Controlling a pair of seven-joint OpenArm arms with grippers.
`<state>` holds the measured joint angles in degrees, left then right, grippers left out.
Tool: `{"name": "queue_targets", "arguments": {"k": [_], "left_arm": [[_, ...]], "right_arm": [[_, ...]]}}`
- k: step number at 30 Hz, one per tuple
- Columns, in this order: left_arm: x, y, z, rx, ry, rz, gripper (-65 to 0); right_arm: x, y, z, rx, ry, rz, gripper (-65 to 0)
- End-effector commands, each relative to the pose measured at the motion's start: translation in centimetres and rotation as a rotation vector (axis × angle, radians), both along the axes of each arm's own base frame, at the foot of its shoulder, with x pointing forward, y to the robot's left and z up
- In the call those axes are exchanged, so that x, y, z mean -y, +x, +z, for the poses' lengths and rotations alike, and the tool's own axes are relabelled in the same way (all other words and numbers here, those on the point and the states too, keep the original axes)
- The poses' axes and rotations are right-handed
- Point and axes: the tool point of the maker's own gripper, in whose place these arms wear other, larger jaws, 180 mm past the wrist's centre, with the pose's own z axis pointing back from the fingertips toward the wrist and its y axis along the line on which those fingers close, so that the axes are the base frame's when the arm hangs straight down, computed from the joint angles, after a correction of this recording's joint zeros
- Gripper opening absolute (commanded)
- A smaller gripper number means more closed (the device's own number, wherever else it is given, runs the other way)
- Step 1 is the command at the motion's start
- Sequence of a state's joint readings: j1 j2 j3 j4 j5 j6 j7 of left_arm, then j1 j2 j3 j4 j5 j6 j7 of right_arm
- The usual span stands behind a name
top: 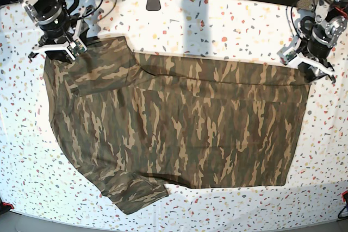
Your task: Fold the T-shirt properly
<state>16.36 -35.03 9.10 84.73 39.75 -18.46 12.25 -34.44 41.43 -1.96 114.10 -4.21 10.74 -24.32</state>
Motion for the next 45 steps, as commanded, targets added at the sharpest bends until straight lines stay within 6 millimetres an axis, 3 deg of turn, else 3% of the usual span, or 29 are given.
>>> {"name": "queue_targets", "arguments": {"k": [1, 3, 8, 15, 17, 22, 26, 33, 40, 43, 45], "left_arm": [[-1.3, -1.1, -0.6, -0.059, 0.04, 0.004, -46.3], [-1.7, -1.1, -0.4, -0.059, 0.052, 0.005, -52.6], [-2.5, -1.0, 0.0, -0.059, 0.09, 0.028, -53.0], [0.0, -0.1, 3.3, -0.076, -0.046, -0.021, -52.9], [1.0, 0.2, 4.5, -0.076, -0.087, -0.051, -50.7], [2.2, 1.2, 6.3, -0.041, -0.123, -0.087, -35.6], [2.2, 1.4, 6.1, -0.037, -0.139, -0.088, -35.6], [1.7, 1.2, 4.0, -0.057, -0.158, -0.086, -36.0], [0.3, 2.7, 2.5, -0.061, -0.166, 0.002, -36.1], [0.1, 2.6, 2.4, -0.064, -0.158, 0.007, -42.8], [0.1, 2.6, 2.4, -0.068, -0.159, 0.007, -54.1]], "right_arm": [[0.0, 0.7, 1.1, 0.043, -0.001, 0.009, -37.7], [0.0, 0.7, 1.1, 0.043, -0.001, 0.009, -37.7], [0.0, 0.7, 1.1, 0.043, -0.001, 0.009, -37.6], [-0.4, 0.6, 0.9, 0.043, 0.018, -0.006, -37.7], [-0.5, 0.6, 0.9, 0.043, 0.022, -0.008, -37.7], [-0.5, 0.6, 0.9, 0.044, 0.023, -0.009, -37.7], [-0.4, 0.5, 0.9, 0.042, 0.022, -0.009, -37.7], [-0.4, 0.5, 0.8, 0.041, 0.021, -0.01, -37.7], [-0.4, 0.5, 0.8, 0.04, 0.02, -0.011, -37.7], [-0.4, 0.5, 0.8, 0.041, 0.02, -0.01, -37.7], [-0.4, 0.5, 0.8, 0.041, 0.02, -0.01, -37.7]]}}
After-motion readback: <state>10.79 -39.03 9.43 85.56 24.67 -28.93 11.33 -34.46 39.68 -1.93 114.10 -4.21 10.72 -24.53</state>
